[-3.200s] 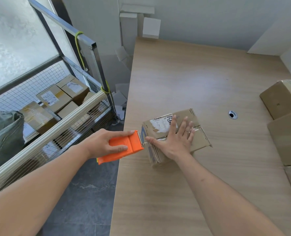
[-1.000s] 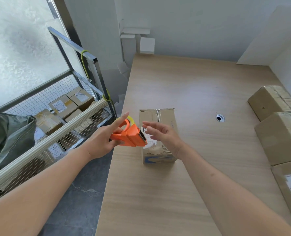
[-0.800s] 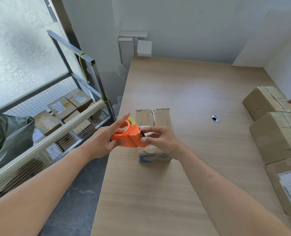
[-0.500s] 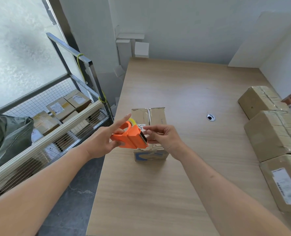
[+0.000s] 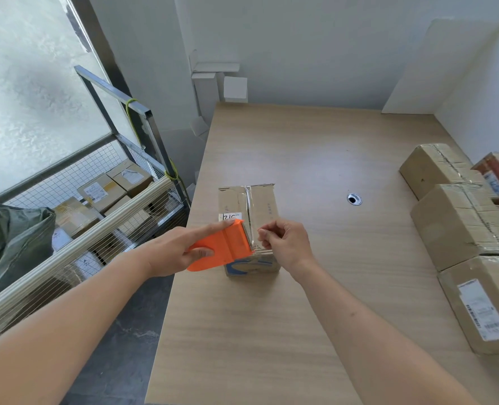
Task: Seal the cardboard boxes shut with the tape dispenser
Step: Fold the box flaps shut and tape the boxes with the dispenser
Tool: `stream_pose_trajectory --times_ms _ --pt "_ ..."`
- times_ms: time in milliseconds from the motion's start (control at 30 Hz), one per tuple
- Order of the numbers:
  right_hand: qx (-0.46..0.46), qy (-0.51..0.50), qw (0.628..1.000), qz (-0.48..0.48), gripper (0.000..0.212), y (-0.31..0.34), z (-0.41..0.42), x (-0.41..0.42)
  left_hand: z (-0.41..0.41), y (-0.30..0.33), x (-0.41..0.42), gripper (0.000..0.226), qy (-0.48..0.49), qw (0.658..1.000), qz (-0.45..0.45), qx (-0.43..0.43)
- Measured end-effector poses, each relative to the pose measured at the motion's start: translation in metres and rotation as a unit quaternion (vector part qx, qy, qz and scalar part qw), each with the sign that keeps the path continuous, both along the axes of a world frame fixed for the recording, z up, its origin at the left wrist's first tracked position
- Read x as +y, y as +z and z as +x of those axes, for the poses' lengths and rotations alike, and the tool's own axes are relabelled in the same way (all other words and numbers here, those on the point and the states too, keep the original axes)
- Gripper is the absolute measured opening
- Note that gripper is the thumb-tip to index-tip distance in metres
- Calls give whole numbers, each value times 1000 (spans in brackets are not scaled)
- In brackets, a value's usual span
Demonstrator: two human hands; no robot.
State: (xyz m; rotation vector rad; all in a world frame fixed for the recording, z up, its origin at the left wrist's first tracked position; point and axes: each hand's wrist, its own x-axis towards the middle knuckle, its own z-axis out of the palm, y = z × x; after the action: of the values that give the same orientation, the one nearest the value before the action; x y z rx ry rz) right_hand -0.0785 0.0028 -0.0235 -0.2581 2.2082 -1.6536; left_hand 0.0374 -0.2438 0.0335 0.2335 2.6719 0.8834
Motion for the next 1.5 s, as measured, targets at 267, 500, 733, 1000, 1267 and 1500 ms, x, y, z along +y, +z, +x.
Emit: stream_pose_trajectory --times_ms 267,500,733,1000,1267,1500 --pt "-17 -134 989 54 23 -30 -12 47 17 -4 -30 72 6 995 -86 -55" --pt "-24 -124 985 119 18 -52 -12 56 18 -20 -42 69 23 992 -74 -96" --pt "-38 -96 983 151 11 -69 -22 49 5 -34 -48 70 27 989 -88 -118" --pt "26 -82 964 253 34 -71 -21 54 -12 -45 -51 71 26 987 -76 -141" --pt "170 164 945 226 26 -63 -9 -8 -16 -61 -35 74 50 990 -8 -131" --pt "152 160 950 221 28 -74 -22 -8 9 -65 -56 72 62 988 14 -143"
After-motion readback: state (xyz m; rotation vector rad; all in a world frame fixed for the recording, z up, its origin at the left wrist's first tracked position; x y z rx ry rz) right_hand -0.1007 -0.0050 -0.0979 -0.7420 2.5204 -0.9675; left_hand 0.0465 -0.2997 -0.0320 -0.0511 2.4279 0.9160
